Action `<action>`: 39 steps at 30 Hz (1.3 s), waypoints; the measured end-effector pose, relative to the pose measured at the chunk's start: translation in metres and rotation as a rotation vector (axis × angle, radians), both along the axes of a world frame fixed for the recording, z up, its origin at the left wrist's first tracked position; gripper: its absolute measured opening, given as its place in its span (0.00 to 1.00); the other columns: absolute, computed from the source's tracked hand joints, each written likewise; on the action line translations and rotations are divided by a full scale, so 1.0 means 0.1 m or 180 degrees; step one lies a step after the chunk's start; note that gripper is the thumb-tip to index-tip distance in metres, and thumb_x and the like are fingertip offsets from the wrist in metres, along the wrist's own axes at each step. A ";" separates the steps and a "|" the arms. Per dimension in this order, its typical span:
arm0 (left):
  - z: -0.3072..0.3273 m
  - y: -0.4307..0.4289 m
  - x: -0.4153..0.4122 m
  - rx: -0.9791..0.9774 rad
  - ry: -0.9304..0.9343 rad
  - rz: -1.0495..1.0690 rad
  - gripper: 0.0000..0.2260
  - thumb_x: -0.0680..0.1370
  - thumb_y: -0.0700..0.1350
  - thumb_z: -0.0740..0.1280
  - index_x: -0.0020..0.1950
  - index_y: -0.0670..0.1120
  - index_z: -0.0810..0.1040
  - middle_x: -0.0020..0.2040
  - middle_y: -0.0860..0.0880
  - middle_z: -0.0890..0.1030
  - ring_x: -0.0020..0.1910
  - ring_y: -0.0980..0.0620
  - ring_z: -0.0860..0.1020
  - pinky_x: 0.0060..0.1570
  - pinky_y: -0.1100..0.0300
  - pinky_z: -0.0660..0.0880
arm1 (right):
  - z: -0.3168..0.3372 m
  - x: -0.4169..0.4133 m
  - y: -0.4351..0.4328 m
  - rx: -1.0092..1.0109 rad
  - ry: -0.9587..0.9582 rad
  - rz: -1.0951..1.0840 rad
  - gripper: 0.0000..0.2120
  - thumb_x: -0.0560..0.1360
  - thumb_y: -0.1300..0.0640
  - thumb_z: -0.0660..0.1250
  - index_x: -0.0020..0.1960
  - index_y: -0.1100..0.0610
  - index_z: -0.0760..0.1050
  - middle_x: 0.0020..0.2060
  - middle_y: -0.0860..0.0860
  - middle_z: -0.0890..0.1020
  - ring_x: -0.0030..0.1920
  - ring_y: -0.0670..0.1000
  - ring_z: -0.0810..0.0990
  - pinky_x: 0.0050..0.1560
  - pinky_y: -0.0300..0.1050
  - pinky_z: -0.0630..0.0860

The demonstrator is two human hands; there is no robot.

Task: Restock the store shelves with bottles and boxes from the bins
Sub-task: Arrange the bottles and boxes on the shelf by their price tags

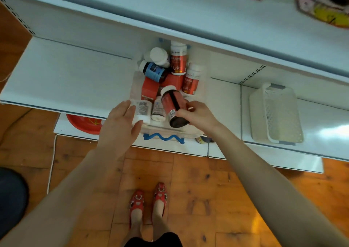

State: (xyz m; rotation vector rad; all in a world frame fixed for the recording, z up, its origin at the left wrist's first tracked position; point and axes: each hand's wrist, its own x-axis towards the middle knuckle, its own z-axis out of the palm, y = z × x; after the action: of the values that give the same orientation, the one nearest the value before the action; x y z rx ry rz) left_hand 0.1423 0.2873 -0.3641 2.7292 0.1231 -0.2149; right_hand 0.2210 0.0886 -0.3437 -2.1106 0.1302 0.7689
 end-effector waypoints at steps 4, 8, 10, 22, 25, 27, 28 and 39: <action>0.08 -0.20 0.14 -0.0358 -0.0175 -0.0041 0.21 0.78 0.44 0.63 0.68 0.37 0.68 0.69 0.40 0.68 0.68 0.42 0.67 0.65 0.52 0.66 | 0.22 -0.21 -0.28 0.0169 -0.0543 -0.0412 0.12 0.70 0.55 0.70 0.51 0.49 0.72 0.40 0.40 0.77 0.43 0.42 0.77 0.42 0.33 0.71; -0.05 -0.44 0.42 -0.0682 -0.0022 -0.0092 0.16 0.77 0.42 0.65 0.63 0.37 0.73 0.59 0.38 0.75 0.57 0.39 0.74 0.55 0.49 0.71 | 0.27 -0.37 -0.60 -0.0013 -0.0828 -0.0909 0.18 0.70 0.55 0.70 0.58 0.51 0.72 0.42 0.41 0.77 0.43 0.38 0.75 0.38 0.26 0.70; -0.19 -0.54 0.54 -0.0681 0.0091 -0.0209 0.14 0.76 0.43 0.65 0.60 0.38 0.74 0.54 0.37 0.77 0.52 0.39 0.75 0.49 0.50 0.71 | 0.25 -0.42 -0.71 -0.0158 -0.0914 -0.0959 0.20 0.70 0.56 0.71 0.60 0.55 0.73 0.43 0.45 0.77 0.42 0.40 0.76 0.36 0.25 0.71; -0.89 -0.78 1.27 0.0036 0.0637 -0.0607 0.24 0.73 0.45 0.70 0.66 0.40 0.69 0.63 0.37 0.72 0.61 0.39 0.70 0.61 0.48 0.67 | 0.13 -0.45 -0.77 -0.0103 -0.1107 -0.0916 0.17 0.70 0.56 0.70 0.58 0.54 0.73 0.40 0.40 0.72 0.50 0.50 0.75 0.51 0.44 0.74; -0.98 -0.82 1.31 0.0214 0.0687 -0.0656 0.24 0.72 0.45 0.71 0.65 0.39 0.70 0.62 0.36 0.71 0.61 0.37 0.70 0.60 0.47 0.68 | 0.13 -0.46 -0.77 -0.0025 -0.1054 -0.0913 0.18 0.71 0.56 0.70 0.59 0.56 0.72 0.40 0.39 0.70 0.50 0.49 0.74 0.52 0.43 0.74; -1.02 -0.84 1.31 0.0294 0.0722 -0.0645 0.21 0.73 0.45 0.71 0.62 0.38 0.72 0.61 0.36 0.72 0.60 0.37 0.71 0.59 0.47 0.68 | 0.11 -0.46 -0.77 -0.0029 -0.1039 -0.0896 0.20 0.70 0.55 0.70 0.60 0.54 0.71 0.43 0.41 0.70 0.51 0.49 0.74 0.53 0.42 0.74; -1.02 -0.85 1.30 0.0307 0.0715 -0.0628 0.20 0.73 0.45 0.70 0.61 0.38 0.73 0.60 0.36 0.72 0.59 0.37 0.71 0.58 0.47 0.68 | 0.10 -0.46 -0.77 -0.0031 -0.1025 -0.0901 0.21 0.70 0.55 0.70 0.62 0.54 0.70 0.44 0.43 0.71 0.51 0.48 0.74 0.53 0.41 0.73; -0.37 -0.84 1.02 -0.0815 0.0429 0.0094 0.10 0.71 0.44 0.70 0.48 0.39 0.76 0.42 0.43 0.79 0.44 0.44 0.78 0.40 0.59 0.69 | 0.13 -0.54 -0.69 0.0288 -0.0851 -0.1141 0.24 0.70 0.57 0.71 0.64 0.52 0.69 0.47 0.49 0.81 0.45 0.48 0.80 0.48 0.46 0.80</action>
State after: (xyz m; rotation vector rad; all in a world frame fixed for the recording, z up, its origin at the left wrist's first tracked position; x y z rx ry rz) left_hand 0.2439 0.2038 -0.4013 2.4561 0.1617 -0.3790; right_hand 0.1673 0.0195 -0.3308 -2.0064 0.3125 0.2733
